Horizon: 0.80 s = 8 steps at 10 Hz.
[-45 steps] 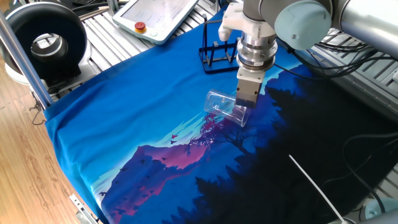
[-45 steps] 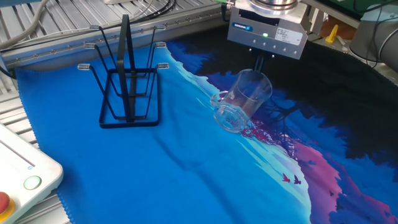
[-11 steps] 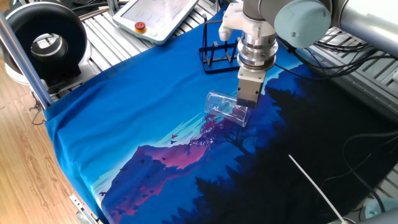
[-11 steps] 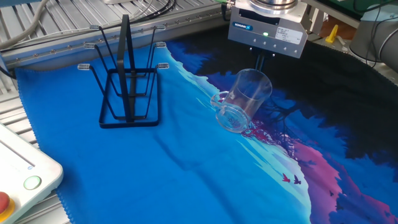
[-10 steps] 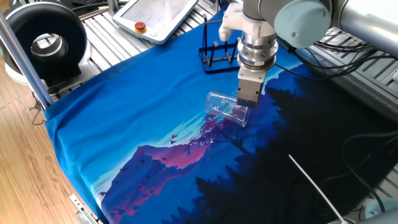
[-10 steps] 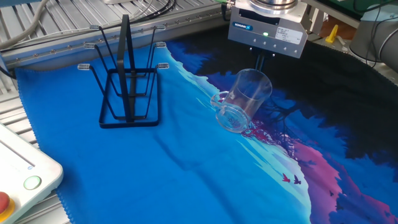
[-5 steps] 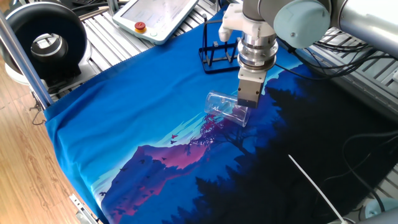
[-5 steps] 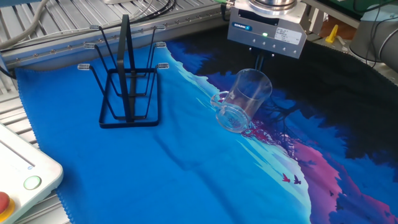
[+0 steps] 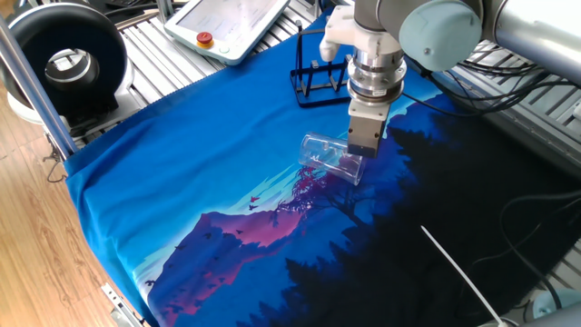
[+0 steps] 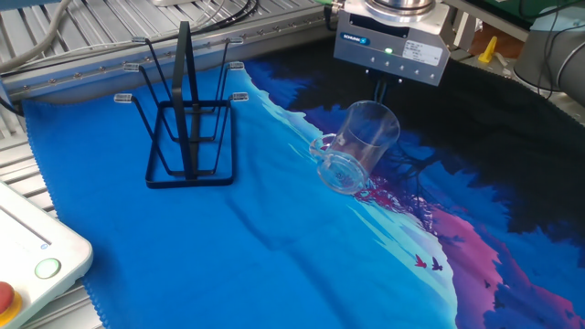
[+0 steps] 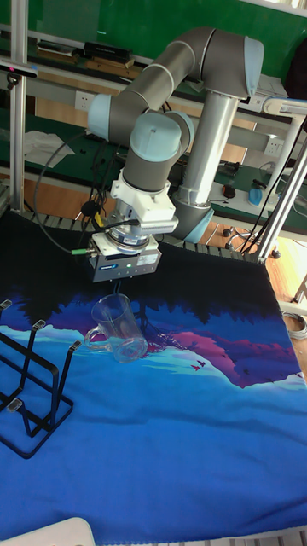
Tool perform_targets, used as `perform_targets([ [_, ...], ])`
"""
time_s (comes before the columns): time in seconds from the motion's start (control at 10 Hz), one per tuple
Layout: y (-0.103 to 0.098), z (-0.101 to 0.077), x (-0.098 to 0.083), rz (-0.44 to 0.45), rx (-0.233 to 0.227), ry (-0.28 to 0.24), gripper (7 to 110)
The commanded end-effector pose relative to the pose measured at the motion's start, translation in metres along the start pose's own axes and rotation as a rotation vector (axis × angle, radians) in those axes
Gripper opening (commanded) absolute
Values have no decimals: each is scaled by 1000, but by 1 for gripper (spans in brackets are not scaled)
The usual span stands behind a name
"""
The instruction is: Put the cup on the cup rack
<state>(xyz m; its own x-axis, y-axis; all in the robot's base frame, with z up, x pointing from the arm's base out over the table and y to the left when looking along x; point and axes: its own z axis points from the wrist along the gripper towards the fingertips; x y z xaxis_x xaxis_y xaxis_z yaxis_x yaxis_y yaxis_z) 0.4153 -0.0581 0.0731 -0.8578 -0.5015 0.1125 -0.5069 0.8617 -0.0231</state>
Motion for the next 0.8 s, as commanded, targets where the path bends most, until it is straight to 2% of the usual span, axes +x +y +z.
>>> perform_targets([
  [0.0,1,-1,0,5,-6,-3,7],
  [0.7,-1,1,2,3,-5,1,7],
])
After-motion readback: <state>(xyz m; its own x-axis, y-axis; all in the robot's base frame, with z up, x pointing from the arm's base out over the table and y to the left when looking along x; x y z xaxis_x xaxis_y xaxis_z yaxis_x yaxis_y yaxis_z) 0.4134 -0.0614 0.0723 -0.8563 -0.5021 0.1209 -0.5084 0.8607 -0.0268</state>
